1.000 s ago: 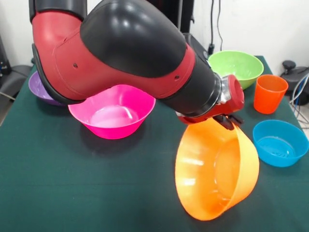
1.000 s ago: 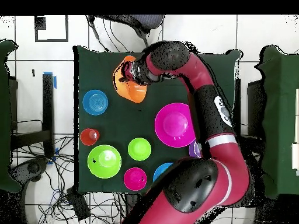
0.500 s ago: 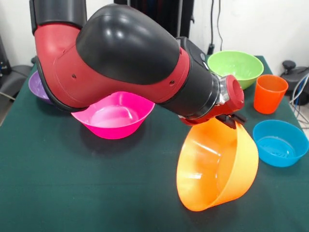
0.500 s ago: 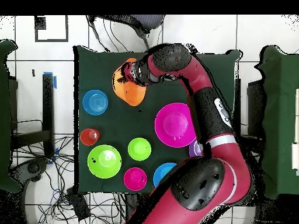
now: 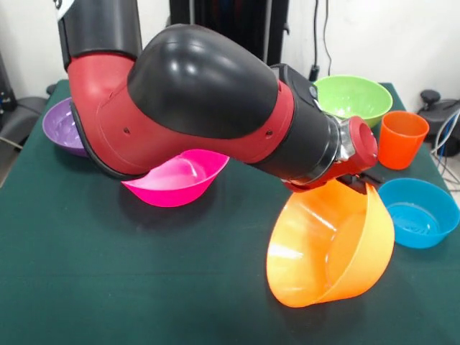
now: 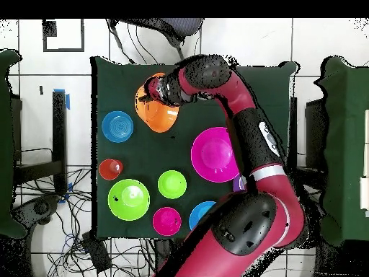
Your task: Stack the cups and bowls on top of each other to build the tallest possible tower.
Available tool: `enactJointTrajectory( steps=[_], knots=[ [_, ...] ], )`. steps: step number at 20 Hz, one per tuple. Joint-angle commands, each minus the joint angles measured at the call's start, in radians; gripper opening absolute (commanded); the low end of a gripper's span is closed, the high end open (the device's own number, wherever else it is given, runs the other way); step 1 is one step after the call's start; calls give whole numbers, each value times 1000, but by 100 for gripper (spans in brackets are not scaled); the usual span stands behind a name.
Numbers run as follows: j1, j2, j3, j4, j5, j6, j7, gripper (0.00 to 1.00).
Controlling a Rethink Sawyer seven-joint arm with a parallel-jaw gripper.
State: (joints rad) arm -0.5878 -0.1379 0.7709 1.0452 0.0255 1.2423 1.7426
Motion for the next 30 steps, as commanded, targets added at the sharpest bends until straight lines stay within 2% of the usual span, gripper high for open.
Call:
enactJointTrajectory(
  steps=[1, 11, 23, 30],
  knots=[
    [34, 130, -10, -39, -58, 6, -209, 0],
    [34, 144, -4, -102, -81, 66, -252, 0],
    [64, 204, 2, -282, -106, 233, -308, 0],
    [51, 216, 5, -302, -113, 320, -329, 0]
  ],
)
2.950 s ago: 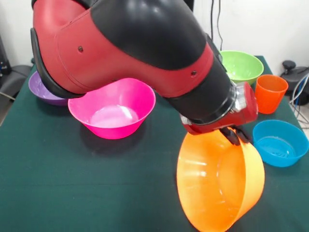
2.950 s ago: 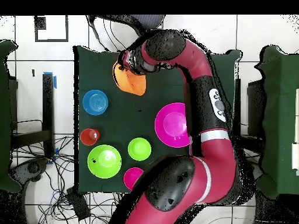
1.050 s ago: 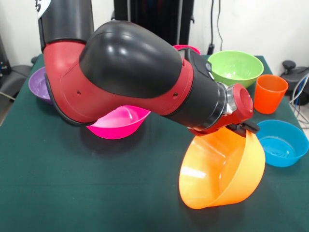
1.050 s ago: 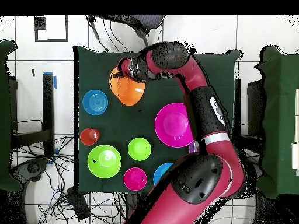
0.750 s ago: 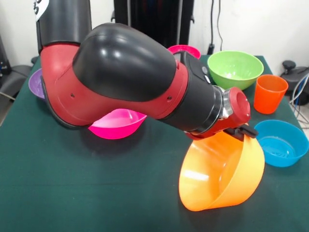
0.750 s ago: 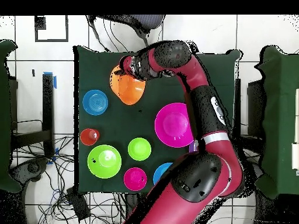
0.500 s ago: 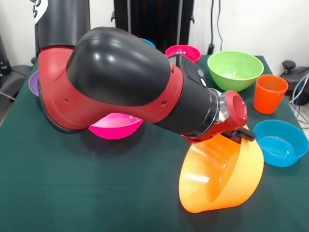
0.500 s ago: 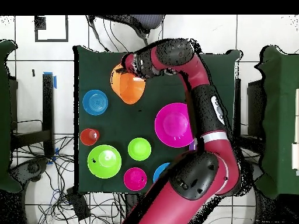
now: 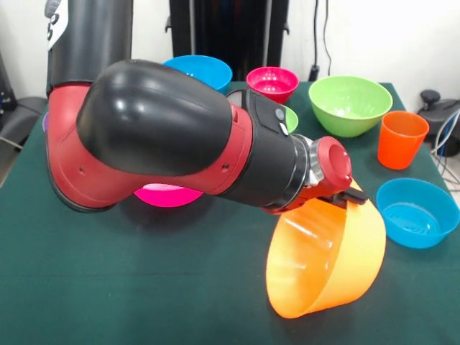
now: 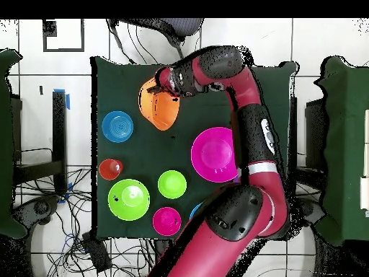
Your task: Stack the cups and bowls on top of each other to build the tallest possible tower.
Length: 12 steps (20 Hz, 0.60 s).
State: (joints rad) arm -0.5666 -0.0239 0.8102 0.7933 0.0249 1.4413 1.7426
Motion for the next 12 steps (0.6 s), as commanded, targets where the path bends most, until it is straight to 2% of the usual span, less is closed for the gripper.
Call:
enactJointTrajectory(
  steps=[1, 7, 12],
  knots=[
    [26, 103, -34, -53, -113, 135, -331, 0],
    [14, 113, -28, -74, -118, 198, -346, 0],
    [35, 152, -10, -181, -127, 286, -356, 0]
  ],
)
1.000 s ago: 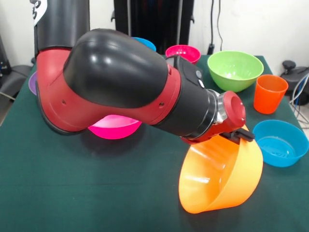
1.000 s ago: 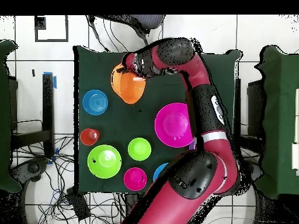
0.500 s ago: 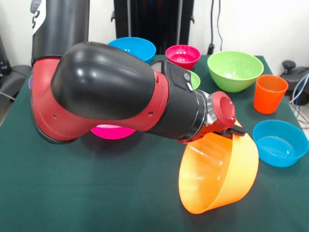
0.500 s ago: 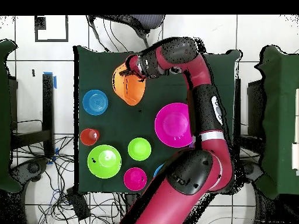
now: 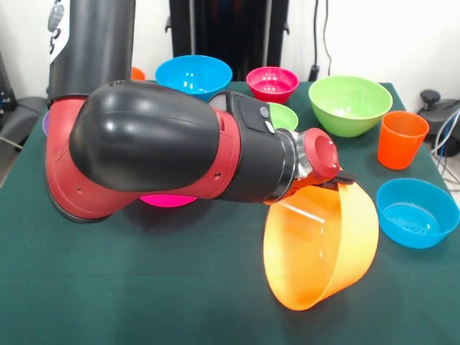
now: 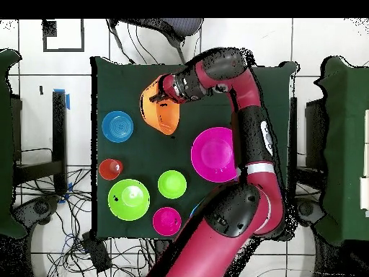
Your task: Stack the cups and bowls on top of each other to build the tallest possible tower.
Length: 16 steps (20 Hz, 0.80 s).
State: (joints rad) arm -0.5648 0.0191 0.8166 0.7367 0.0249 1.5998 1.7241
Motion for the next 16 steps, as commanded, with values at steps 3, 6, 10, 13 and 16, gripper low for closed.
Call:
enactJointTrajectory(
  steps=[3, 6, 10, 13, 16],
  knots=[
    [55, 134, 8, -215, -144, 198, -339, 0],
    [71, 153, 33, -280, -166, 251, -338, 0],
    [82, 172, 91, -351, -219, 320, -322, 0],
    [82, 186, 147, -383, -271, 351, -306, 0],
    [76, 201, 217, -409, -340, 379, -304, 0]
  ],
)
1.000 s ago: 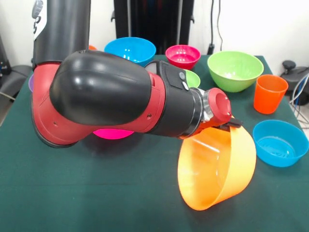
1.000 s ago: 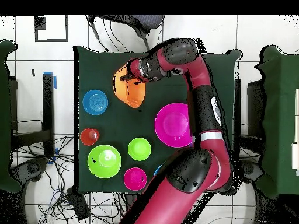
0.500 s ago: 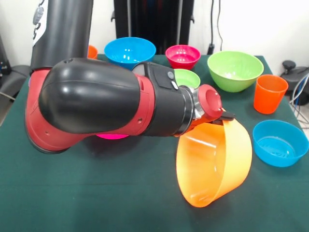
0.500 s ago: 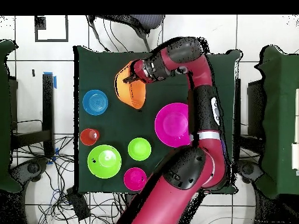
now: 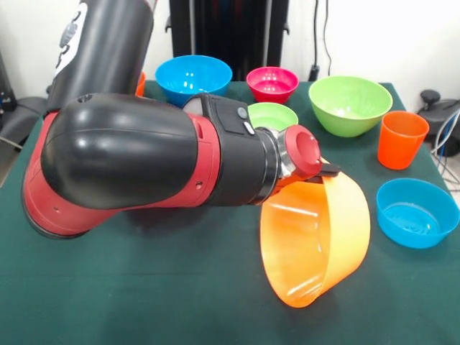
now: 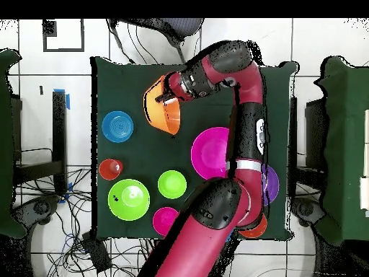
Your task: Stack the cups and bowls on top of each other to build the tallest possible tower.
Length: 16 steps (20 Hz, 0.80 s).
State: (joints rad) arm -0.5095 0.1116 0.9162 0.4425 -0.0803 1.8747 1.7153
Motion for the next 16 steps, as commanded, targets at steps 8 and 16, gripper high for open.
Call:
enactJointTrajectory(
  steps=[8, 16],
  knots=[
    [-12, 135, 334, -172, -473, 235, -320, 0],
    [-58, 183, 710, -267, -896, 401, -367, 0]
  ],
)
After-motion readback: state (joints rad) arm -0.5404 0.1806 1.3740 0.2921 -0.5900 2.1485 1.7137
